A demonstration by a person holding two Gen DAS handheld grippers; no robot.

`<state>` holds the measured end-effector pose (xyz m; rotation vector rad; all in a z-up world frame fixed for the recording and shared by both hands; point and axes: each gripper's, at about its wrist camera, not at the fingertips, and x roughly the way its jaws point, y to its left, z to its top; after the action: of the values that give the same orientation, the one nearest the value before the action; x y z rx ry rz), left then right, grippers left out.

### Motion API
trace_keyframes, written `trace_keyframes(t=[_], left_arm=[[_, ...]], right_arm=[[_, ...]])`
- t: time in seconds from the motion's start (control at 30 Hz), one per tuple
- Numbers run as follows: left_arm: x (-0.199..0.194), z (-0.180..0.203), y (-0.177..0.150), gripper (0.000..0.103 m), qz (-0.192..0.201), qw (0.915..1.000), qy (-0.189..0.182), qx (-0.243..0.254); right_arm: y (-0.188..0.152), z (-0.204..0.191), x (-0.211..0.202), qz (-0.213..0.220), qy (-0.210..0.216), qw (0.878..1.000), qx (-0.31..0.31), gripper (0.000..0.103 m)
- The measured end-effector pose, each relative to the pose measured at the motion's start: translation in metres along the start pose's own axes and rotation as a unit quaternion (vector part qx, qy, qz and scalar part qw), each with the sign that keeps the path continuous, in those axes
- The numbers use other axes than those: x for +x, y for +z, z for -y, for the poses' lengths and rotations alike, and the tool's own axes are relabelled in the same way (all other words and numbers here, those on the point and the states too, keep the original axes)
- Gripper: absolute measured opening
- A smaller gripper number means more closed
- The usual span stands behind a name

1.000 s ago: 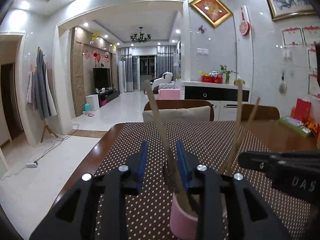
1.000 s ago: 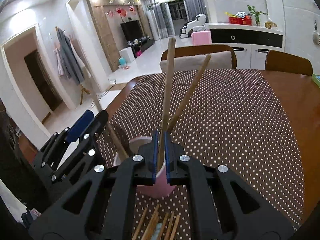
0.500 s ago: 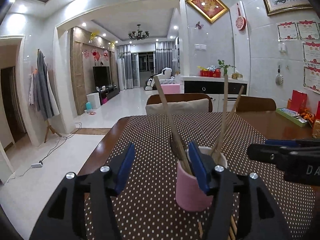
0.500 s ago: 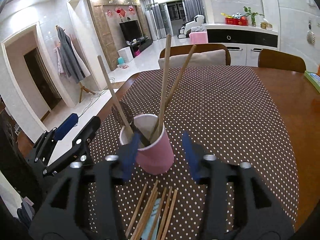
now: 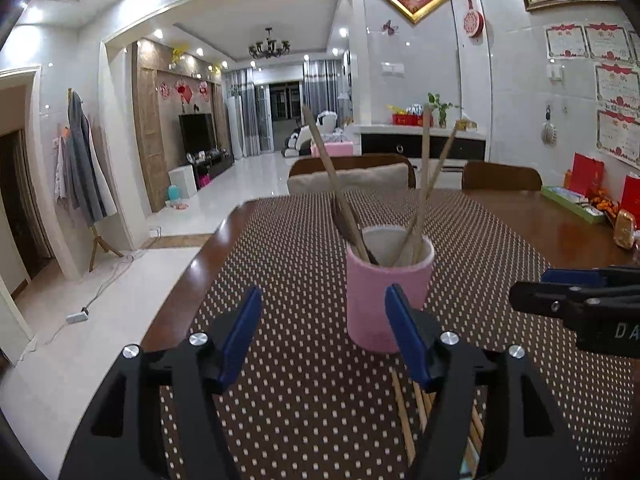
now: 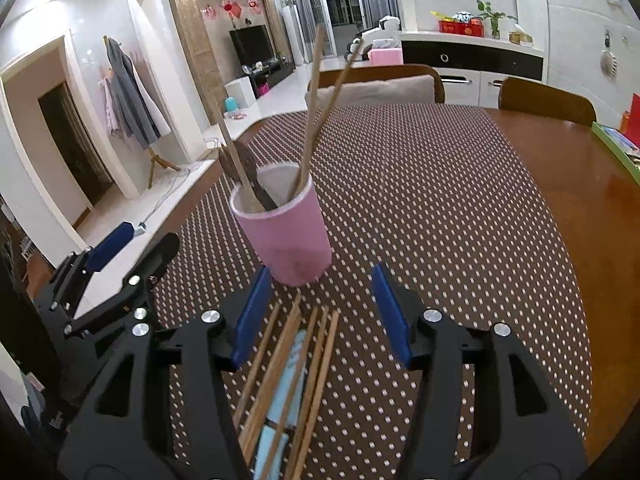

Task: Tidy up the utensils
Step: 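Move both grippers back over the remaining chopsticks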

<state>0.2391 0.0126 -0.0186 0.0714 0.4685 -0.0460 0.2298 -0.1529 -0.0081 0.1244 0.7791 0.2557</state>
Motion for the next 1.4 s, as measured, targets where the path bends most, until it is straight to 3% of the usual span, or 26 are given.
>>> trace_keyframes(t=[0.37, 0.6, 0.8, 0.93, 1.27, 1.33, 1.4], left_arm=[[0.009, 0.002, -0.031, 0.069, -0.095, 0.9951, -0.025, -0.013], [0.024, 0.002, -0.053, 0.069, -0.182, 0.9799, -0.067, -0.045], [0.026, 0.002, -0.067, 0.07, -0.188, 0.9804, -0.05, -0.033], [0.028, 0.005, -0.073, 0.073, -0.215, 0.9761, -0.03, -0.014], [0.018, 0.014, -0.077, 0.076, -0.202, 0.9778, -0.055, 0.007], [0.022, 0.015, -0.077, 0.076, -0.209, 0.976, -0.062, 0.001], [0.027, 0.016, -0.077, 0.076, -0.214, 0.9748, -0.062, -0.006]], right_arm=[[-0.048, 0.015, 0.032, -0.071, -0.025, 0.997, 0.013, 0.065], [-0.07, 0.016, 0.047, -0.097, -0.03, 0.995, 0.006, 0.067], [-0.083, 0.014, 0.055, -0.107, -0.032, 0.994, -0.003, 0.067], [-0.085, 0.012, 0.058, -0.104, -0.04, 0.994, -0.016, 0.069], [-0.086, -0.002, 0.07, -0.094, -0.096, 0.99, -0.04, 0.069], [-0.084, -0.001, 0.07, -0.095, -0.089, 0.991, -0.041, 0.067], [-0.081, 0.0, 0.071, -0.087, -0.084, 0.991, -0.047, 0.039]])
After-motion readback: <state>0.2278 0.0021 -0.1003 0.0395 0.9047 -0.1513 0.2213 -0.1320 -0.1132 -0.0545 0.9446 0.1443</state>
